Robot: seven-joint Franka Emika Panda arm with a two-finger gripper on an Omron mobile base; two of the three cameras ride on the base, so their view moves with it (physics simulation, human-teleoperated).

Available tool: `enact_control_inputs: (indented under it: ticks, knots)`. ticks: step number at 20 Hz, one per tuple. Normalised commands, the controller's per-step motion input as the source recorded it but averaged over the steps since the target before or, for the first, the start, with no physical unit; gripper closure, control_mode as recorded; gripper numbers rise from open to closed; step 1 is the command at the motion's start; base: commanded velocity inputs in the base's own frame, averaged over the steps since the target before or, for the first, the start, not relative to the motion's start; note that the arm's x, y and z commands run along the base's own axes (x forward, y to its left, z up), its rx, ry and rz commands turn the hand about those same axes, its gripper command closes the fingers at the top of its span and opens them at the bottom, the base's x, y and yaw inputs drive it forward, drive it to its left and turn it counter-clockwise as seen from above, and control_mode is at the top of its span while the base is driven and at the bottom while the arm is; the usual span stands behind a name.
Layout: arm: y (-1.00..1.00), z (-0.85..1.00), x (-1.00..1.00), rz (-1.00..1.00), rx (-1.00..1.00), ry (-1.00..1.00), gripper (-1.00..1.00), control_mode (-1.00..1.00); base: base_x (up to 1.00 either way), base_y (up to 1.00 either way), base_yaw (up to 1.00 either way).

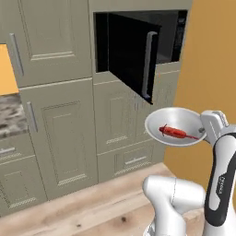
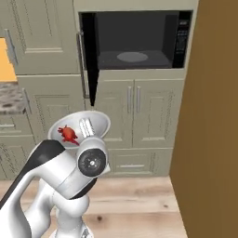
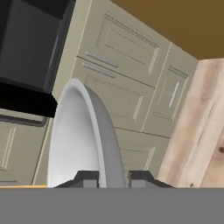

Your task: Remove the orange from the bowl and place it on the small plate. Then place the bowl with only the fish in the microwave, close the door, and press the start button to microwave the fish.

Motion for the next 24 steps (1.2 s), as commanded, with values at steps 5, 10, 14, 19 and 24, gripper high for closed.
enact_control_inputs:
  ticks: [5,10,14,19,24]
  knots:
    - [0.00,0.00,0.00,0.00,0.00,0.00,1.00,1.00,0.74,-0.85,0.16]
    - [0.00,0.00,0.00,0.00,0.00,0.00,1.00,1.00,0.97,-0.44,0.31]
    - [0.00,0.00,0.00,0.00,0.00,0.00,1.00,1.00,0.78,-0.27,0.38]
    - [0.00,0.00,0.00,0.00,0.00,0.00,1.00,1.00,0.63,-0.25,0.09]
    - [0.00,0.00,0.00,0.00,0.00,0.00,1.00,1.00,0.44,-0.54,0.03]
